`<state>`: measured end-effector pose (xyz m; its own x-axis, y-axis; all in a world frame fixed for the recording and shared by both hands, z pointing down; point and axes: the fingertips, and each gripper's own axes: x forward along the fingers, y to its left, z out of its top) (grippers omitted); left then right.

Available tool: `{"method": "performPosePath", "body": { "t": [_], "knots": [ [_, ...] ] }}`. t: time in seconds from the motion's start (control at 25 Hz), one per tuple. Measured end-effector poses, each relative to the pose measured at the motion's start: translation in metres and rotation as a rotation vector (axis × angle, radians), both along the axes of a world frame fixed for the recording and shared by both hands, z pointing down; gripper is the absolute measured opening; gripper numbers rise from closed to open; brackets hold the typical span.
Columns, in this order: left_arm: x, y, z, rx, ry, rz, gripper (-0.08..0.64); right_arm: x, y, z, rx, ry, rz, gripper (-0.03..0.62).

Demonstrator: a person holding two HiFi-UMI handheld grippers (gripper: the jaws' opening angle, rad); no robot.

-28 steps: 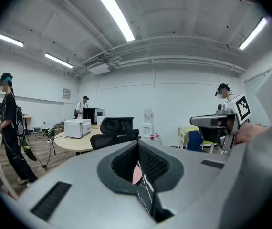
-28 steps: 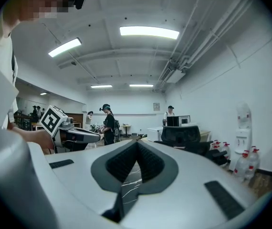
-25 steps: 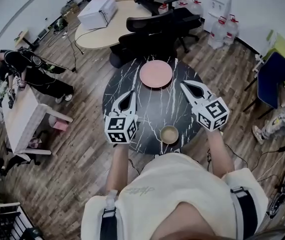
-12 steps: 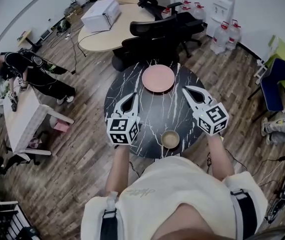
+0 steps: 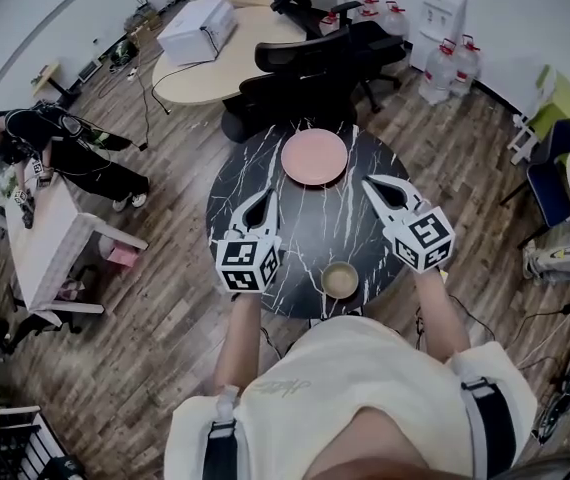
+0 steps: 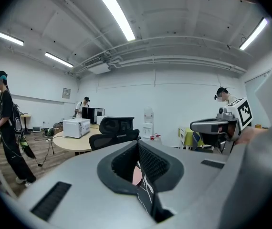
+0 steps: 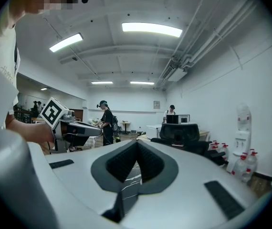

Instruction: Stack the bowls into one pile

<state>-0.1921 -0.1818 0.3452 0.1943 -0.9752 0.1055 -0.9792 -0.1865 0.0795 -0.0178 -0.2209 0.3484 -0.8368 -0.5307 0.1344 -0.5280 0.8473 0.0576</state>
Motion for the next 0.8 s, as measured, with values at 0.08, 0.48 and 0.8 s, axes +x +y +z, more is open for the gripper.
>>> {"method": "performPosePath", "body": {
  "t": [0.08,0.48,0.8],
  "knots": [
    [0.002,0.000,0.003,-0.010,-0.001,0.000,0.018,0.001,0.001,0.000,0.008,0.007,0.002,0.006],
    [0.014,0.006,0.009,-0.020,0.006,-0.002,0.018,0.012,0.006,0.010,-0.011,0.016,-0.011,0.006],
    [0.011,0.011,0.016,-0.032,0.033,-0.047,0.018,0.014,0.004,0.011,0.005,0.037,-0.037,0.006]
  ]
}}
